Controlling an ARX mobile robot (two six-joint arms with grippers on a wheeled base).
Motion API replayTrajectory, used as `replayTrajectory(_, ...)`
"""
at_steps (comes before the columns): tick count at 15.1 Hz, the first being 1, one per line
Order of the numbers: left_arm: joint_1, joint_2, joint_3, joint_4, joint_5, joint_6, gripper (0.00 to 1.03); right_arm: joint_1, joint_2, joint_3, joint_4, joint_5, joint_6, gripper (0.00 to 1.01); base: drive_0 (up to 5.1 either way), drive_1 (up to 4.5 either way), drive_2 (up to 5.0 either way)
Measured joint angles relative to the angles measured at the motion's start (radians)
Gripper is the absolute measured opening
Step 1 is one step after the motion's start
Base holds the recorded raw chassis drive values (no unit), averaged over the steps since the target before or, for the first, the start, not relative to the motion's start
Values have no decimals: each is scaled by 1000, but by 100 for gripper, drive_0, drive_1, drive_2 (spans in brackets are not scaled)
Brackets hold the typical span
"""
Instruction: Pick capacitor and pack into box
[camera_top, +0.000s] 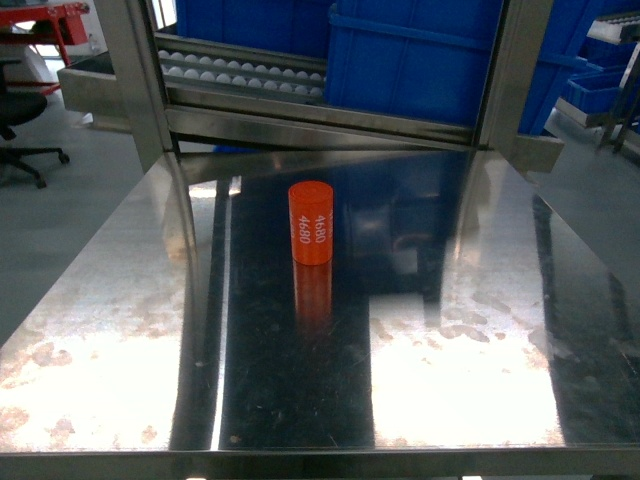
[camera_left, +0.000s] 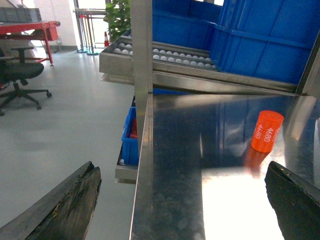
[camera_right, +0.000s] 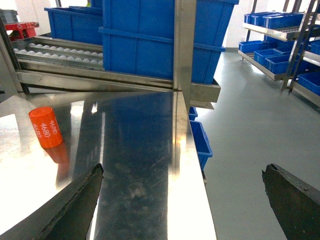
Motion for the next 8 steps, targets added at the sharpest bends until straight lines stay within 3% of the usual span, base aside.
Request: replayTrajectory(8,0,0,0,1,0,0,98,0,0,0,0,0,0,98,0,0,0)
